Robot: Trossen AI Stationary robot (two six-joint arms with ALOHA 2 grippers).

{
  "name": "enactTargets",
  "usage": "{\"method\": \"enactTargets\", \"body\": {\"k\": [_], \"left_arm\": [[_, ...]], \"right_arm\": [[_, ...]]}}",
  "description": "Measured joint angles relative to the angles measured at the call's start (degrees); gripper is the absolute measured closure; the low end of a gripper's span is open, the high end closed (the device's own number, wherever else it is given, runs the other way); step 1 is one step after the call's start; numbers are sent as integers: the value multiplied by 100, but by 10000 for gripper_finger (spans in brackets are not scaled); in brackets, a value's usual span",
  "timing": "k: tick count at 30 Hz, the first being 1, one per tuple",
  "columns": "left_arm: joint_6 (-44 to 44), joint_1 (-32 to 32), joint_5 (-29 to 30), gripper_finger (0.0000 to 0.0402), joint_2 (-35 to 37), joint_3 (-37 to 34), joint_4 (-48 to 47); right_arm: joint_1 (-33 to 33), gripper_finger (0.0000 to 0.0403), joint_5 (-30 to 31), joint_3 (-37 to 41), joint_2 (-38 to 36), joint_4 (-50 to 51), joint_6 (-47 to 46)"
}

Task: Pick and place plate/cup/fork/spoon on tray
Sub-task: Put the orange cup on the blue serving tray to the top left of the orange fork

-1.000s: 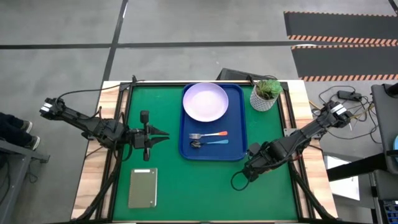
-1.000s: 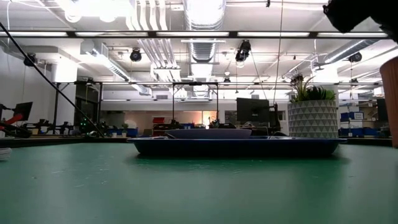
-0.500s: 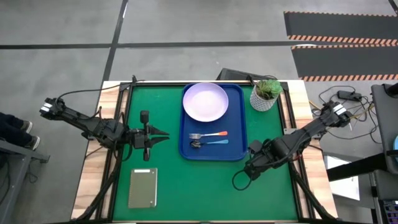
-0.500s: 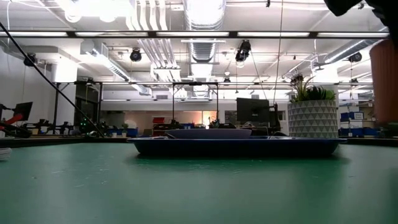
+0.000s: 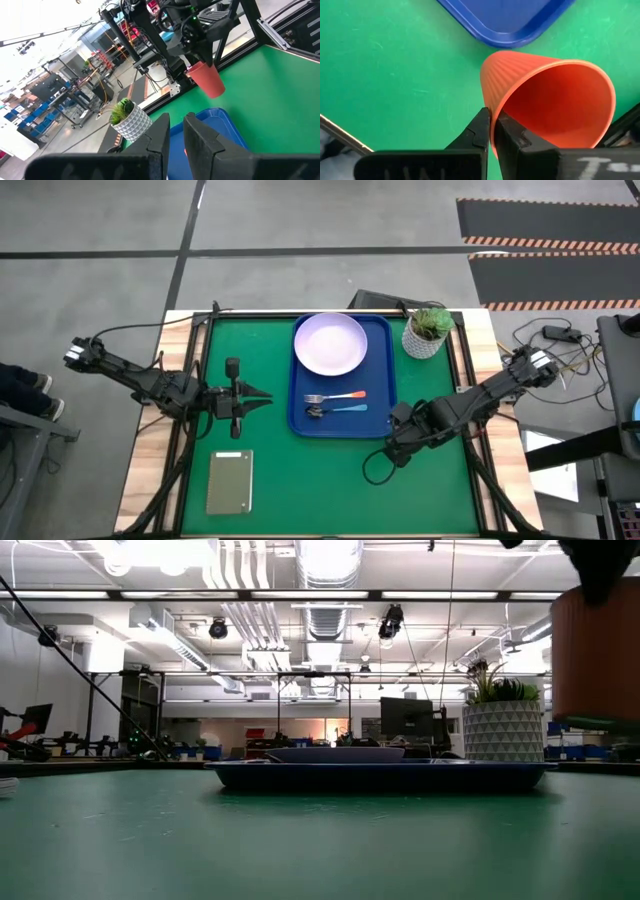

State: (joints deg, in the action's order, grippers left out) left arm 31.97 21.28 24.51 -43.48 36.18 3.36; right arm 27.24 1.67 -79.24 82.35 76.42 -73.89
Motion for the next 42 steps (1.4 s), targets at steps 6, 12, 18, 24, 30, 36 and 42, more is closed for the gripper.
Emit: {"method": "enactTargets", "body": {"k": [6,12,18,24,30,36,42], "left_arm": [[2,0,-1,366,0,0,2],[2,0,-1,366,0,0,0],[2,0,-2,366,0,0,-2],[2,0,0,366,0,0,0],[1,0,0,366,0,0,0],[2,0,0,366,2,0,-2],[2,0,0,366,2,0,-7]], "right_arm": [[-270,394,-7,-462,365,115,662],[-494,394,5,-1026,649,397,1162],[-644,394,293,-1432,899,400,1932],[-877,394,630,-2057,1270,397,2819],[-1236,394,647,-2956,1853,402,3809],[-1570,394,635,-3939,2549,422,5010],[-1856,394,593,-4712,3161,460,6040]]}}
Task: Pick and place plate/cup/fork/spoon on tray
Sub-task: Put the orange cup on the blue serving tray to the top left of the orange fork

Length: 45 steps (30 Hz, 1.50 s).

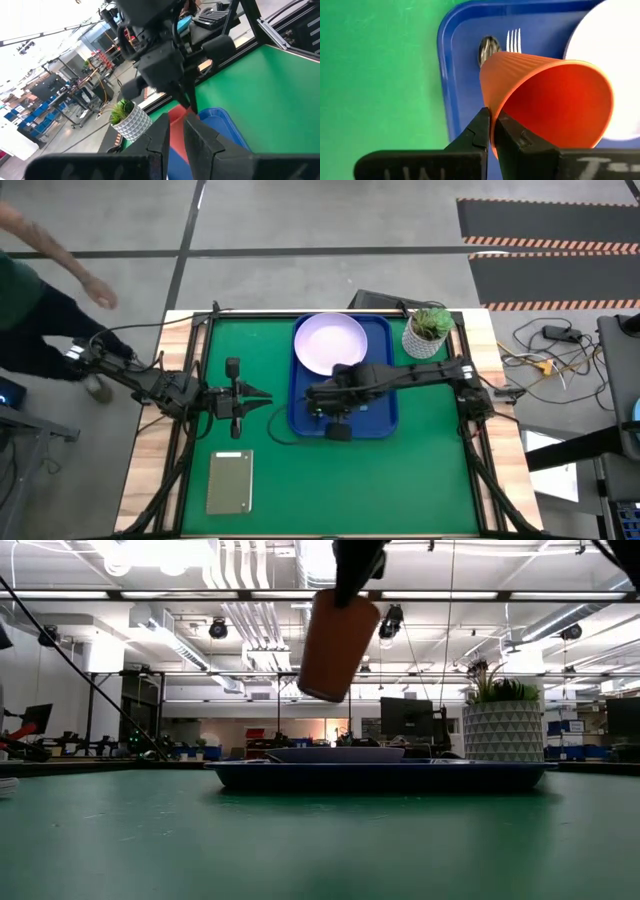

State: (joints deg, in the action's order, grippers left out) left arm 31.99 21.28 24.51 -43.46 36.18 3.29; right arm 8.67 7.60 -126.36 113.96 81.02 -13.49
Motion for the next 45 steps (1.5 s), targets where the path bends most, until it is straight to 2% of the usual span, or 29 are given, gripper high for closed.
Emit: {"method": "enactTargets", "body": {"k": [7,17,24,30,45], "left_arm": [[-2,0,8,366,-2,0,-111],[-2,0,308,366,0,0,-136],[38,0,391,366,28,0,-139],[45,0,953,366,206,0,-142],[-6,1,1220,366,419,0,-270]], "right_arm": [[-250,394,-2,-574,450,197,1013],[-557,394,17,-580,618,-52,1850],[-676,394,42,-537,618,-589,2204],[-722,394,41,-442,618,-937,2471],[-838,394,40,-66,618,-1573,2714]]}}
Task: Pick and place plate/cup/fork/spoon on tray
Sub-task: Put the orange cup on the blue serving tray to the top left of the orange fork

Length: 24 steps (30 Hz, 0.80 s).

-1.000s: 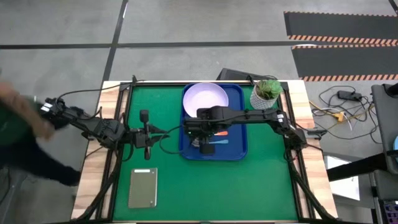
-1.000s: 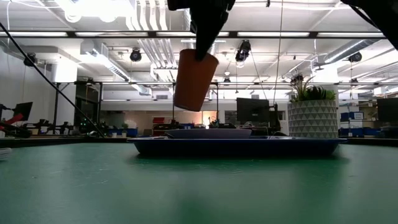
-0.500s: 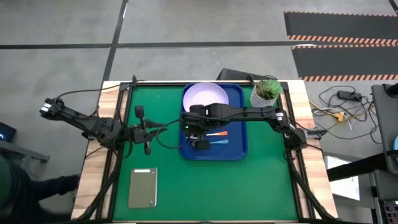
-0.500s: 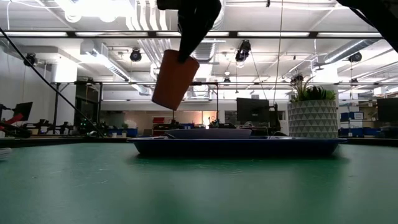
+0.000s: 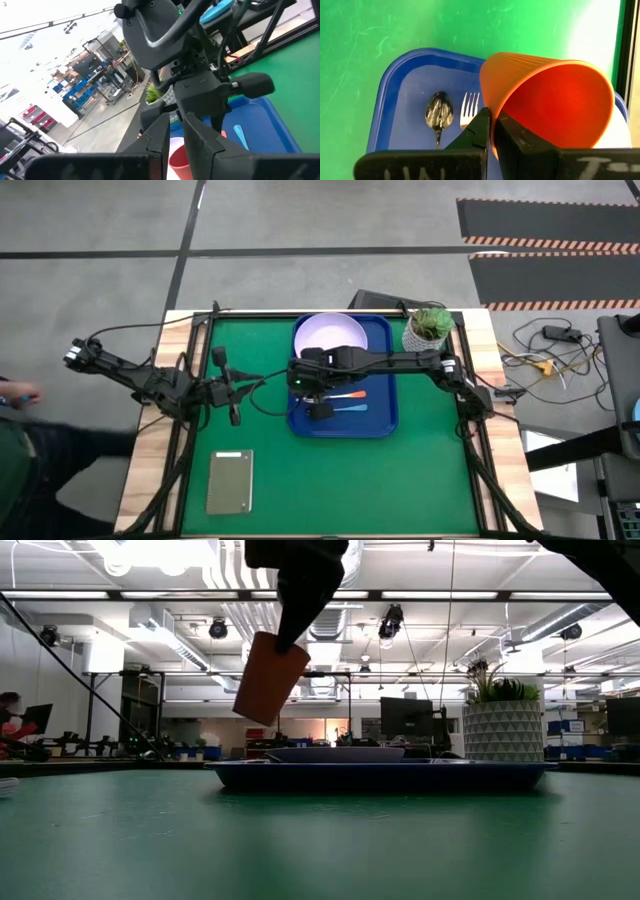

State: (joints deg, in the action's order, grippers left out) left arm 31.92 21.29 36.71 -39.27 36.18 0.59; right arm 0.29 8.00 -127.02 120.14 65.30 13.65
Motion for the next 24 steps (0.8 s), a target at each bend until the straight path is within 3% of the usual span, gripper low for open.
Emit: {"method": "enactTargets", "body": {"k": [24], "left_arm": [[48,1,26,366,-6,0,-7]], "right_arm": [[-269,394,-95,823,0,-734,323]]}}
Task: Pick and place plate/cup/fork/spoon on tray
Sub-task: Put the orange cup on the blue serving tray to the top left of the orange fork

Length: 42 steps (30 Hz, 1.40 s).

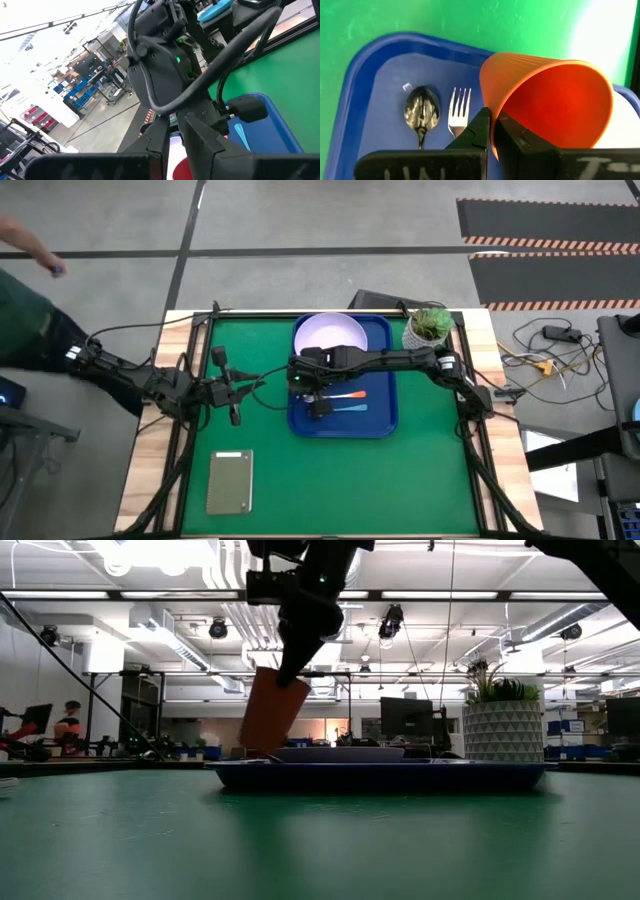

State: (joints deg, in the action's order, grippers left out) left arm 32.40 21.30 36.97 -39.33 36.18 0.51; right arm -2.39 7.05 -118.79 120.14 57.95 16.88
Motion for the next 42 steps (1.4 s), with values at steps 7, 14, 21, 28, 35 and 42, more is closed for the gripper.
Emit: {"method": "enactTargets", "body": {"k": [7,14,21,28,35,42], "left_arm": [[0,-2,2,366,7,0,-7],[0,-2,2,366,0,0,-4],[0,-2,2,366,0,0,-11],[0,-2,0,366,2,0,-29],[0,-2,0,366,0,0,-28],[0,-2,0,366,0,0,-26]], "right_arm": [[-83,394,2,134,0,-10,71],[-120,394,1,136,0,-42,123],[-129,394,-4,223,0,-58,117],[-131,394,-3,483,-2,-206,125],[-140,394,4,577,-2,-352,183],[-140,394,4,580,-2,-404,193]]}}
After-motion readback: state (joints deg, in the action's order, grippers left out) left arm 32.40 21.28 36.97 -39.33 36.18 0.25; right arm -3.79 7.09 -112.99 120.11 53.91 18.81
